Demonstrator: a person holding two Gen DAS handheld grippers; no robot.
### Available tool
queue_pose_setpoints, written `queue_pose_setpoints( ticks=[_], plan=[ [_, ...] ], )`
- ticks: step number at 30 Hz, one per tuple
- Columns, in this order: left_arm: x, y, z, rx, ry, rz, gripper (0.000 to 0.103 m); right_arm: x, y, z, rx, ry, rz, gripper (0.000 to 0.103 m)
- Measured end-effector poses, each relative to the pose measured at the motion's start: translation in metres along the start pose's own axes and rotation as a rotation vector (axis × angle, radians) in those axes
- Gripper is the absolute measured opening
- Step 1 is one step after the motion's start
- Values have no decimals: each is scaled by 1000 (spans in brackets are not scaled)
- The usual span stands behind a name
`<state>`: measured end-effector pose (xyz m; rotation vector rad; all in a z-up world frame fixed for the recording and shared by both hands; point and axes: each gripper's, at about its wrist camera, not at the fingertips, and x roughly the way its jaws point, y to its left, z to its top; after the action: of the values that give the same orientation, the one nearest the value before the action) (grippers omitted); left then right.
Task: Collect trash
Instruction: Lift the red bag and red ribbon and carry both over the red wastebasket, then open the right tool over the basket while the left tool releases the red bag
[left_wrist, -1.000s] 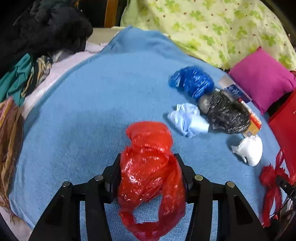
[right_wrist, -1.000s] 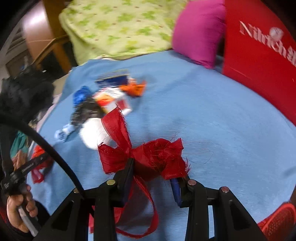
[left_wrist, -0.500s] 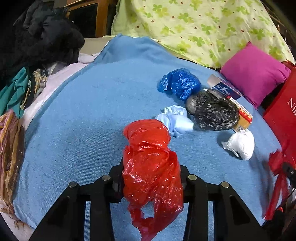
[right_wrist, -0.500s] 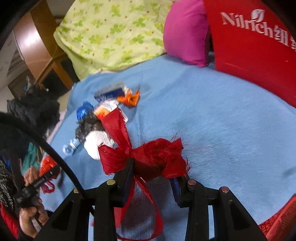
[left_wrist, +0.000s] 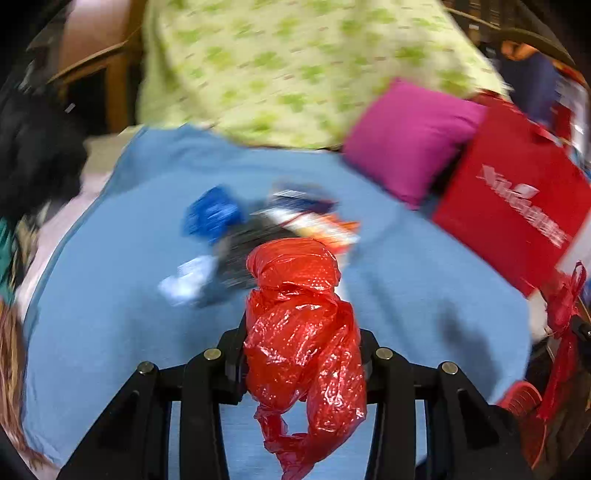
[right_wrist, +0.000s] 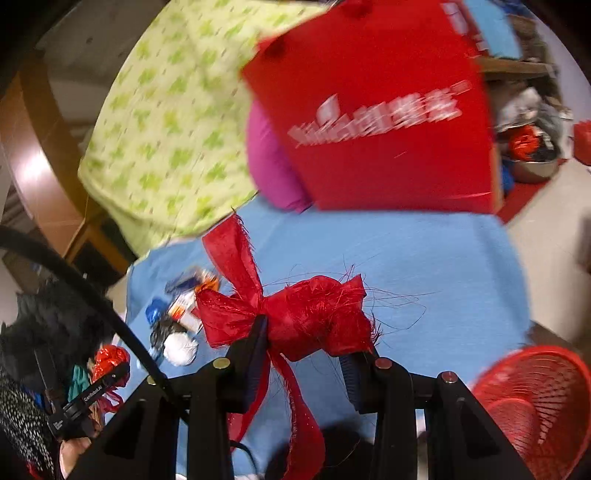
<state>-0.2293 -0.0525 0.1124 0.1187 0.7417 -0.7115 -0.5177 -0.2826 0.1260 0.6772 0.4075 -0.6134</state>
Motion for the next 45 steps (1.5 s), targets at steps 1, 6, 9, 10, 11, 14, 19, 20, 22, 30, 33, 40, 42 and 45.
queue_pose_setpoints(
  ticks=[1,6,9,10,11,14,19,20,22,30,33,40,42,45],
  plan=[
    [-4,-14,2,23,-6,-24,43,-15,-13,1,9,-25,-12,39],
    [-25,-78,7,124,-34,-131,43,-78,-65,0,60,-103,-93,39],
    [-35,-113,7,177,-48,-188,43,-118,-90,1,77,-161,-156,39],
    [-38,-124,7,192,-51,-204,43,-130,-96,2,75,-180,-181,39],
    [-40,-134,6,207,-53,-220,43,-141,-102,2,72,-197,-204,39],
    [-44,-162,0,250,-45,-270,43,-163,-113,2,62,-220,-258,39],
    [-49,-205,-18,316,-17,-333,43,-168,-137,-7,78,-186,-333,39],
    [-50,-211,-21,328,-13,-341,43,-164,-144,-12,85,-161,-345,39],
    [-51,-226,-29,359,-3,-360,43,-147,-157,-24,87,-91,-377,39],
    [-48,-261,-59,454,52,-396,43,-94,-210,-81,182,103,-425,40],
    [-43,-268,-65,467,70,-402,43,-84,-218,-89,195,150,-431,45],
    [-34,-292,-76,508,105,-427,43,-93,-223,-84,220,111,-431,75],
    [-32,-302,-80,530,120,-446,43,-100,-224,-81,224,88,-434,75],
    [-29,-321,-91,569,149,-476,43,-115,-226,-74,238,40,-434,75]
  ],
)
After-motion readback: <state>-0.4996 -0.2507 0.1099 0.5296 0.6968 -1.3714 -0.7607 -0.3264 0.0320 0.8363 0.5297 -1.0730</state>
